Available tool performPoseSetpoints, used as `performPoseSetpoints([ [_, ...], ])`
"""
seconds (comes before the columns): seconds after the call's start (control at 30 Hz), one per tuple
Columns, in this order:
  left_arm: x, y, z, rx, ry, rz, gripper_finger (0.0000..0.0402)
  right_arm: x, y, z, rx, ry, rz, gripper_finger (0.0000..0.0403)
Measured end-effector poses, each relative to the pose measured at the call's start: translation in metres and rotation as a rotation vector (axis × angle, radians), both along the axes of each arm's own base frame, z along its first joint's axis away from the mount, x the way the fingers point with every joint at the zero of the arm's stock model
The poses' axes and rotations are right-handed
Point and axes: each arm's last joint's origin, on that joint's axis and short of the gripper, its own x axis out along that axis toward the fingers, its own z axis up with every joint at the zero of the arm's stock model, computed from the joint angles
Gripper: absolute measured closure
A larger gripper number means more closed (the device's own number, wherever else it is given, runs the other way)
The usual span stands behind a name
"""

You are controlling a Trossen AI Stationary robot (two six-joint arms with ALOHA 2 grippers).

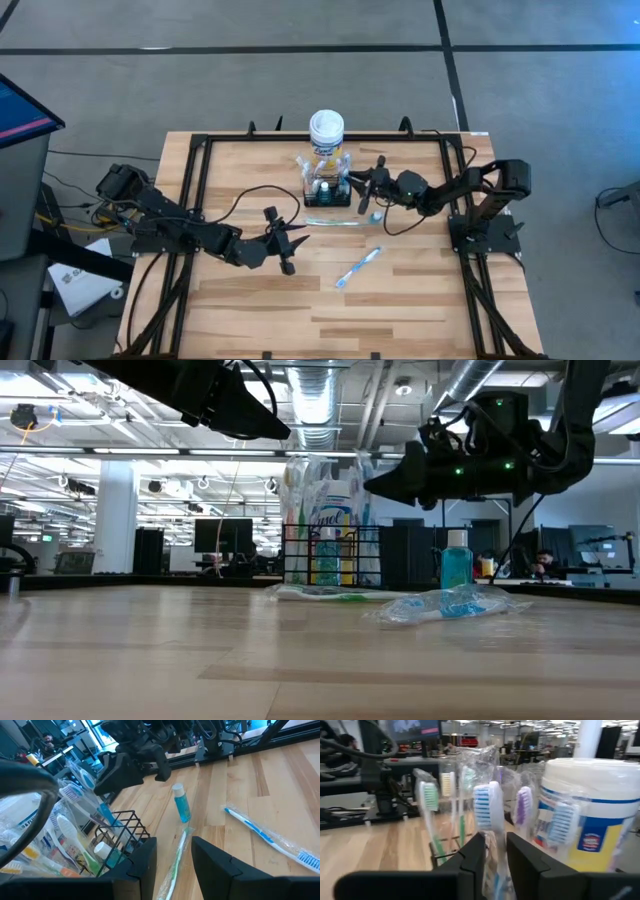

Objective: Pick & Place toothbrushing station
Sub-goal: Put the blue toothbrush into the black wire organizer, then put the green toothbrush into the black wire organizer

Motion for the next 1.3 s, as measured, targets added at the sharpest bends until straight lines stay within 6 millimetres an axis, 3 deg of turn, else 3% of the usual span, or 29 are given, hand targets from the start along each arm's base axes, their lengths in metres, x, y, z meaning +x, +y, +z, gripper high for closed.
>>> performPoseSetpoints([
  [0.27,0.000,0.000,0.000,-0.001,-0.002,0.000,0.0284,0.005,0.000,0.006,-0.039,-0.010,0.020,0.0282],
  [0.5,0.000,0.000,0.000,-0.001,-0.002,0.000,0.0284,0.006,-0.002,0.007,-0.043,-0.015,0.013,0.0264],
  [0.8,0.000,0.000,-0.002,-0.012,0.006,-0.031,0.0284,-0.002,0.008,0.040,-0.096,-0.098,0.037,0.0258],
  [1.0,-0.002,0.008,-0.015,-0.080,0.046,-0.094,0.0284,-0.008,0.021,0.056,-0.100,-0.112,0.082,0.0270],
  [1.3,-0.015,0.036,-0.046,-0.193,0.090,-0.002,0.0284,-0.017,0.046,0.073,-0.184,-0.098,0.168,0.0274],
])
